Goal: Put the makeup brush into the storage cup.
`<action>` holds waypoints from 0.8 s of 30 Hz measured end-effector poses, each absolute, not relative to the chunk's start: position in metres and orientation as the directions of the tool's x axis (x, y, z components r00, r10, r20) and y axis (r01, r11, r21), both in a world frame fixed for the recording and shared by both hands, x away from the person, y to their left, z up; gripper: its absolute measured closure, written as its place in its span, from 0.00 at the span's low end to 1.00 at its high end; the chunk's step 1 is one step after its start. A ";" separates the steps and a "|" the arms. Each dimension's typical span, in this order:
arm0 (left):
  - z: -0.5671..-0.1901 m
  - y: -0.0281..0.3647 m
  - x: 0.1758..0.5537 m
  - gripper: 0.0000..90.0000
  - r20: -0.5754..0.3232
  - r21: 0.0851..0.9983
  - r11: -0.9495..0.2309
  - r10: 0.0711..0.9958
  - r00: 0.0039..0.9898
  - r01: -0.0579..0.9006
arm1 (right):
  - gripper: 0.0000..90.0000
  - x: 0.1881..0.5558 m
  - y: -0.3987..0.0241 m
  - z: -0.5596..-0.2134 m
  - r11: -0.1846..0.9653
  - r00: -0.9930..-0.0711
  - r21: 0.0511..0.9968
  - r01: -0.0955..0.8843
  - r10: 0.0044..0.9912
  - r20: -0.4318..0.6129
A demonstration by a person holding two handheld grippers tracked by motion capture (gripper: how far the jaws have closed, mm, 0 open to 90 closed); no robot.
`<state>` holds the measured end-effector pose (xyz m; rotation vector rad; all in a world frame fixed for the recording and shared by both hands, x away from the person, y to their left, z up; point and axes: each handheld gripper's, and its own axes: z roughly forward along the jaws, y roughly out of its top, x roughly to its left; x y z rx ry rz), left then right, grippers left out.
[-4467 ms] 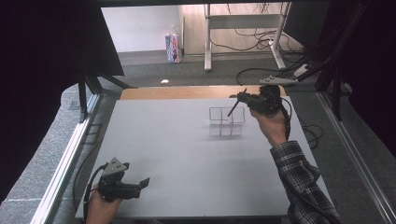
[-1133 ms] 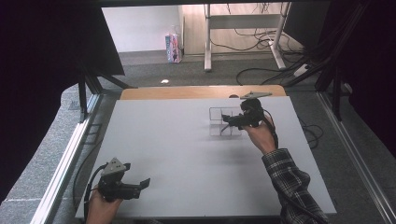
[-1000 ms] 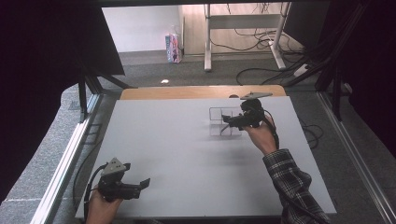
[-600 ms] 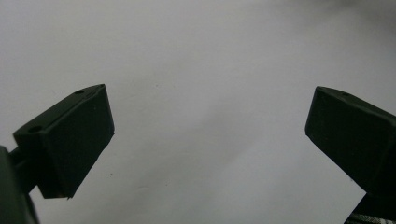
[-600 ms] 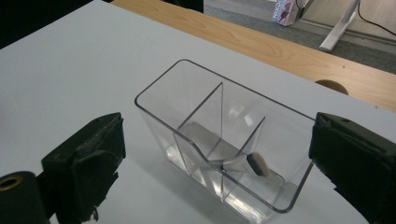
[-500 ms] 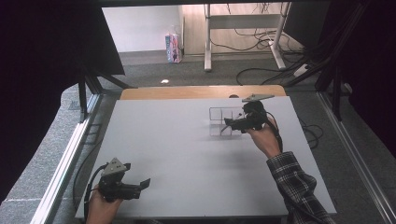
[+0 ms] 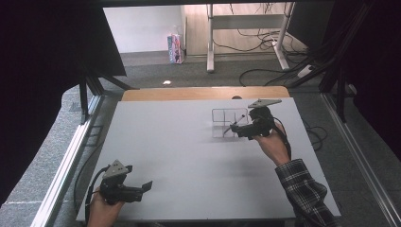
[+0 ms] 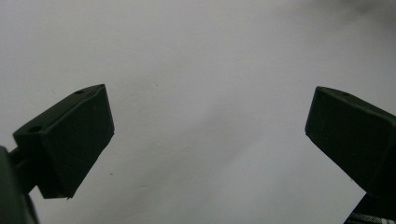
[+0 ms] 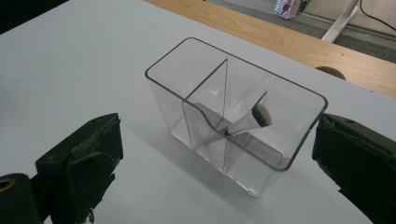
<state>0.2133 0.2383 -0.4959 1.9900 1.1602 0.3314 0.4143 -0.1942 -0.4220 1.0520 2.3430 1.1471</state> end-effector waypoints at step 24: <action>-0.496 0.236 0.213 0.02 -0.176 0.740 -0.271 0.806 0.565 0.616 | 0.01 0.386 -0.205 -0.421 0.426 -0.699 0.780 0.458 0.715 0.021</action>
